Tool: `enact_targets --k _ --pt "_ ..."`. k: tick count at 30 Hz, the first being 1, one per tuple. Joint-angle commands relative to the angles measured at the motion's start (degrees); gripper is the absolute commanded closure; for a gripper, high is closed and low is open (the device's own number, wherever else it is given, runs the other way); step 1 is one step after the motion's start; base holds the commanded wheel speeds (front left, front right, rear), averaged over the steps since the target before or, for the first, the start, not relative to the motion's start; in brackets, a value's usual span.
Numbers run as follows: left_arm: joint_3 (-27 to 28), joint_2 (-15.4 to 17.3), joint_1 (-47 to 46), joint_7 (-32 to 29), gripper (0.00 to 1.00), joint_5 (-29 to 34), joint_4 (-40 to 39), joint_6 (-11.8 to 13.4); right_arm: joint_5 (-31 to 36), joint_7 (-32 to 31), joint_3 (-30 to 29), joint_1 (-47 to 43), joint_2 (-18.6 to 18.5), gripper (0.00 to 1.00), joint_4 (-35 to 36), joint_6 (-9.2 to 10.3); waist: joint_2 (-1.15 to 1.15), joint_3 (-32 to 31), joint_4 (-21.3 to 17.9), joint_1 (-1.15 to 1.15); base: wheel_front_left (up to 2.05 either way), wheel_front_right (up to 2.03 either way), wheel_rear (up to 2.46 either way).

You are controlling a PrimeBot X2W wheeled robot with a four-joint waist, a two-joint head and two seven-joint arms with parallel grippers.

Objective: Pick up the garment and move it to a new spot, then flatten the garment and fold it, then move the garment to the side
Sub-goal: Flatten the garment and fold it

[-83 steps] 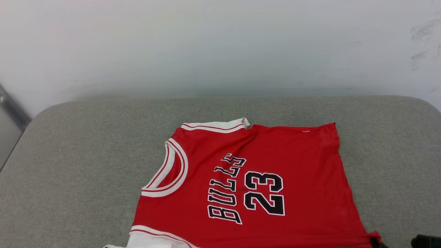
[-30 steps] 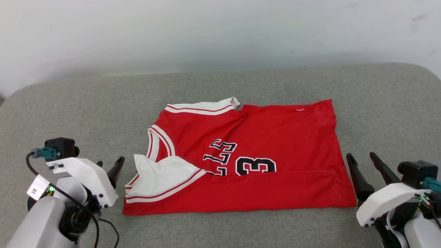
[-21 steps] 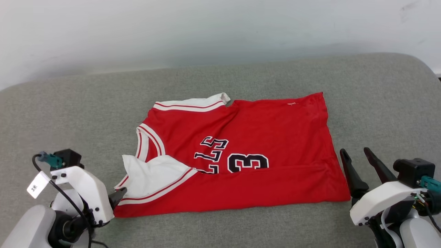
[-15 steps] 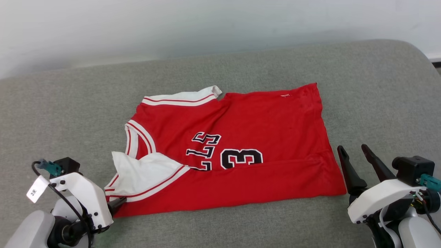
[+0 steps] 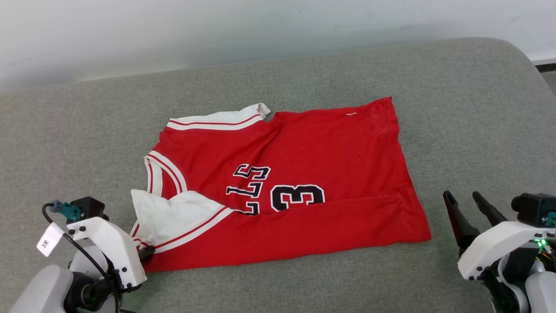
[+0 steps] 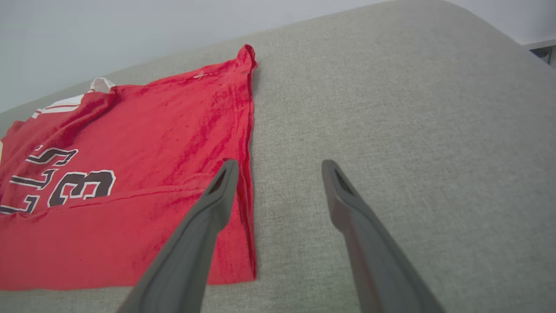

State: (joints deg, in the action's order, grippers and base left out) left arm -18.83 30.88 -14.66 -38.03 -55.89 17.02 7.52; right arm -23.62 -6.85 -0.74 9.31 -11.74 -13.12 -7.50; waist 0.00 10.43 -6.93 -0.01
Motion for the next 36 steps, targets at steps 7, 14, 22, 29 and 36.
enact_targets --k 7,14,22,29,36 --pt "0.8 1.9 -1.3 2.0 1.0 2.0 -4.7 1.0 -6.3 -17.8 5.3 3.2 -5.2 0.0 -2.3 0.02 0.0 -0.7 1.3 0.01 0.0 0.0 0.0" --pt "1.0 2.3 -1.4 2.4 1.0 2.5 -9.6 1.8 -8.5 -26.6 9.4 7.0 -7.7 0.0 -3.5 0.02 0.0 0.6 2.7 0.01 0.0 0.0 0.0" --pt "0.0 1.2 -2.0 2.9 1.0 3.2 -12.9 2.3 -10.5 -32.3 14.6 11.5 -7.1 0.0 -10.5 0.02 0.0 2.8 4.5 0.01 0.0 0.0 0.0" --pt "-0.1 0.6 -1.6 3.6 1.0 2.9 -12.7 2.0 -13.5 -35.5 18.3 12.8 -6.3 1.0 -13.7 -0.08 0.0 3.2 4.9 0.01 0.0 0.0 0.0" --pt "0.1 0.1 0.7 6.1 1.0 3.1 -11.8 1.6 -14.3 -33.0 17.7 13.8 -8.7 1.0 -13.6 0.03 0.0 0.5 4.7 0.01 0.0 0.0 0.0"
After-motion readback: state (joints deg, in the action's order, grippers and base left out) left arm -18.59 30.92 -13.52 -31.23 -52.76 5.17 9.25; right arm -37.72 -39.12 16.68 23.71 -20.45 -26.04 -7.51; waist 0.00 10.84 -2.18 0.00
